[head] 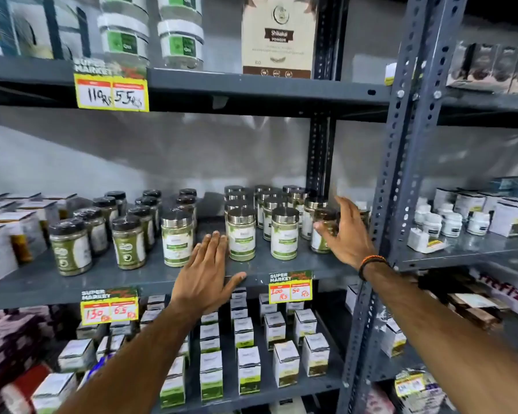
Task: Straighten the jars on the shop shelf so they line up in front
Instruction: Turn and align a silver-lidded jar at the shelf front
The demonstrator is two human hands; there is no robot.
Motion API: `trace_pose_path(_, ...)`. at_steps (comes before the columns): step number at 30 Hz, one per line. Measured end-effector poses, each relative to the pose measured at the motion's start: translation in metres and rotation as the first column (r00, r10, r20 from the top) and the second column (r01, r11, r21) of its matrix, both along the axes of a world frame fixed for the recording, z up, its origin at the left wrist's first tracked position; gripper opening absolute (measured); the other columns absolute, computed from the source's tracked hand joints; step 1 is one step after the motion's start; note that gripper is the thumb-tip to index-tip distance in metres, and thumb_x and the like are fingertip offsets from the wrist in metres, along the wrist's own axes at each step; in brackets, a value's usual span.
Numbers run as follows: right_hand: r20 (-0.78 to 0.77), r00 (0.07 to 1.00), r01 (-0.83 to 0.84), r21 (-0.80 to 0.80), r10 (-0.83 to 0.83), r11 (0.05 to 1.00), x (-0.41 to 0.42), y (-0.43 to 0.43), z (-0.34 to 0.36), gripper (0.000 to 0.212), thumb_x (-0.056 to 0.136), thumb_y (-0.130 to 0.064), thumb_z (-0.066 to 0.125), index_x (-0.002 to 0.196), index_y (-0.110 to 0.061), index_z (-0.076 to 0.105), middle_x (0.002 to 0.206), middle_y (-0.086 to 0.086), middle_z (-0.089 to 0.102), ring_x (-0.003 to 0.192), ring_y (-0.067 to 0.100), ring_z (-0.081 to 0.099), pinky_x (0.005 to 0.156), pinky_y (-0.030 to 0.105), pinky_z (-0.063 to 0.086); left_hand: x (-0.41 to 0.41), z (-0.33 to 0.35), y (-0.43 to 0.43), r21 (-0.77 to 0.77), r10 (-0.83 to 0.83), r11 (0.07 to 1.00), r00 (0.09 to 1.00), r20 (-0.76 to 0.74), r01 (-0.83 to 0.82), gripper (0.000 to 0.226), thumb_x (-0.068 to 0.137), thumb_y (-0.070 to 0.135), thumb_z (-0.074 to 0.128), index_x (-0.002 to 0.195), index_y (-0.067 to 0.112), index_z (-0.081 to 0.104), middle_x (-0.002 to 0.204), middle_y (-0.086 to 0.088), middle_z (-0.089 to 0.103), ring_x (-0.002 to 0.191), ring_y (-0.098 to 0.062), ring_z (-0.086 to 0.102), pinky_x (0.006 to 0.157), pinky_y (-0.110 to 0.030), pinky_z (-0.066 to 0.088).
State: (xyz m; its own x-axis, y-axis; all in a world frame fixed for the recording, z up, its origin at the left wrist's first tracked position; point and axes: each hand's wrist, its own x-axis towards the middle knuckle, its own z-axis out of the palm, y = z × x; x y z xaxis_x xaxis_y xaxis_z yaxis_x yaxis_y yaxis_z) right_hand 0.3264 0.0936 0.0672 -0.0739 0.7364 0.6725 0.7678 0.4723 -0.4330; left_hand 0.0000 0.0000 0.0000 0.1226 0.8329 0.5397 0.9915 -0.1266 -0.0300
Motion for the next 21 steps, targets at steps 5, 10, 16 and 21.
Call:
trace_pose_path(5,-0.132,0.987,-0.107,-0.153,0.087,0.982,-0.004,0.006,-0.016,0.087,0.089,-0.029,0.079,0.158,-0.024,0.026,0.146,0.005,0.055,0.125,0.021,0.057,0.103,0.028,0.038,-0.004,-0.011,0.010,-0.002,0.051,0.999,0.999,-0.009,-0.051,0.096,0.097,0.077,0.023,0.153,0.000,0.039,0.156,-0.022,0.045,0.144,-0.037,0.043,0.119,-0.049,0.037)
trace_pose_path(10,-0.165,0.985,-0.083,-0.167,0.055,0.983,-0.002,0.012,-0.022,0.089,0.087,-0.022,0.081,0.155,-0.032,0.025,0.126,0.006,0.070,0.106,0.028,0.070,0.088,0.026,0.047,-0.002,-0.007,0.005,-0.018,0.054,0.998,0.995,-0.086,-0.056,0.084,0.098,0.074,0.024,0.123,0.004,0.064,0.121,-0.017,0.071,0.111,-0.035,0.067,0.096,-0.046,0.055)
trace_pose_path(16,-0.182,0.981,-0.086,-0.128,0.062,0.988,0.001,0.015,-0.024,0.087,0.082,-0.023,0.085,0.152,-0.029,0.032,0.128,0.006,0.069,0.098,0.016,0.066,0.089,0.024,0.046,-0.002,-0.006,0.005,-0.033,0.056,0.998,0.994,-0.089,-0.059,0.082,0.098,0.075,0.023,0.123,0.007,0.064,0.121,-0.014,0.071,0.111,-0.033,0.067,0.095,-0.045,0.055)
trace_pose_path(21,-0.225,0.974,-0.055,-0.072,0.037,0.996,-0.001,0.008,-0.024,0.086,0.079,-0.026,0.088,0.148,-0.028,0.037,0.125,0.006,0.070,0.095,0.012,0.063,0.088,0.025,0.050,-0.002,-0.005,0.003,-0.021,0.067,0.997,0.994,-0.081,-0.068,0.083,0.098,0.075,0.023,0.125,0.008,0.064,0.123,-0.013,0.071,0.113,-0.031,0.067,0.097,-0.045,0.054)
